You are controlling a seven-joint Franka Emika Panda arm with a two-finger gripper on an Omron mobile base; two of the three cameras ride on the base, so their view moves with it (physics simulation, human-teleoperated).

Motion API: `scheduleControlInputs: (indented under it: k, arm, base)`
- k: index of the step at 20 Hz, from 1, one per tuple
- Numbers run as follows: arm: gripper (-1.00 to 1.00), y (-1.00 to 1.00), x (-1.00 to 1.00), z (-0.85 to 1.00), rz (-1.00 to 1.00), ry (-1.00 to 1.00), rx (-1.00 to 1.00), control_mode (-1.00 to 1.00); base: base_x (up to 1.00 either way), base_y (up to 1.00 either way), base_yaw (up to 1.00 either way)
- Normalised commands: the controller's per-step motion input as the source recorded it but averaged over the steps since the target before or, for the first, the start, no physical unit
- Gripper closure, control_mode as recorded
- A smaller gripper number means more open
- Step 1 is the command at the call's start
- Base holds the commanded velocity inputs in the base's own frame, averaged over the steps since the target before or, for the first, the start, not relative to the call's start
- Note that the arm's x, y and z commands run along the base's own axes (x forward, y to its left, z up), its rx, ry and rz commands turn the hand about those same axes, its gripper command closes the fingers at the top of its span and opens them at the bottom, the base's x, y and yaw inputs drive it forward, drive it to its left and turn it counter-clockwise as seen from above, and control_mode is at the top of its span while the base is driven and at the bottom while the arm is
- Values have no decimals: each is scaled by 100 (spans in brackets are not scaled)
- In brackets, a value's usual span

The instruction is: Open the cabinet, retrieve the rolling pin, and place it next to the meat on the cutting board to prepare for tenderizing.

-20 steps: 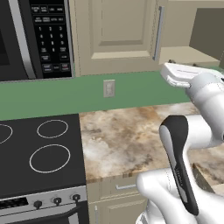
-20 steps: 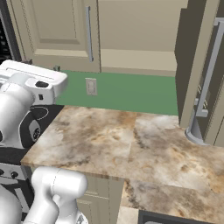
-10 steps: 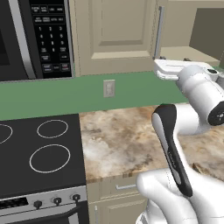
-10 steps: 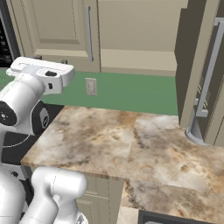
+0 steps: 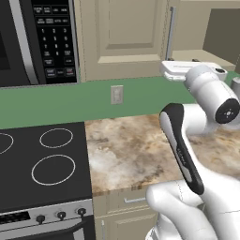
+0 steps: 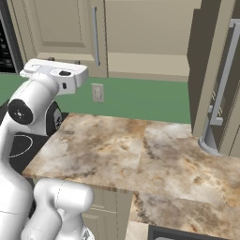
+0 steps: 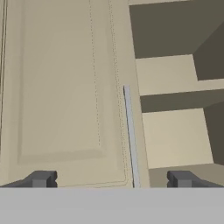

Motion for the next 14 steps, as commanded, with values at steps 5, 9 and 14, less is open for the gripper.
scheduleControlInputs:
  k: [5, 9, 14]
  arm:
    - [-100, -19, 30, -11, 0, 0, 0, -100]
    - [-100, -14, 30, -10, 0, 0, 0, -100]
    - [-100, -17, 29, -8, 0, 0, 0, -100]
  base:
    - [0, 0, 0]
    - [0, 0, 0]
    - [0, 0, 0]
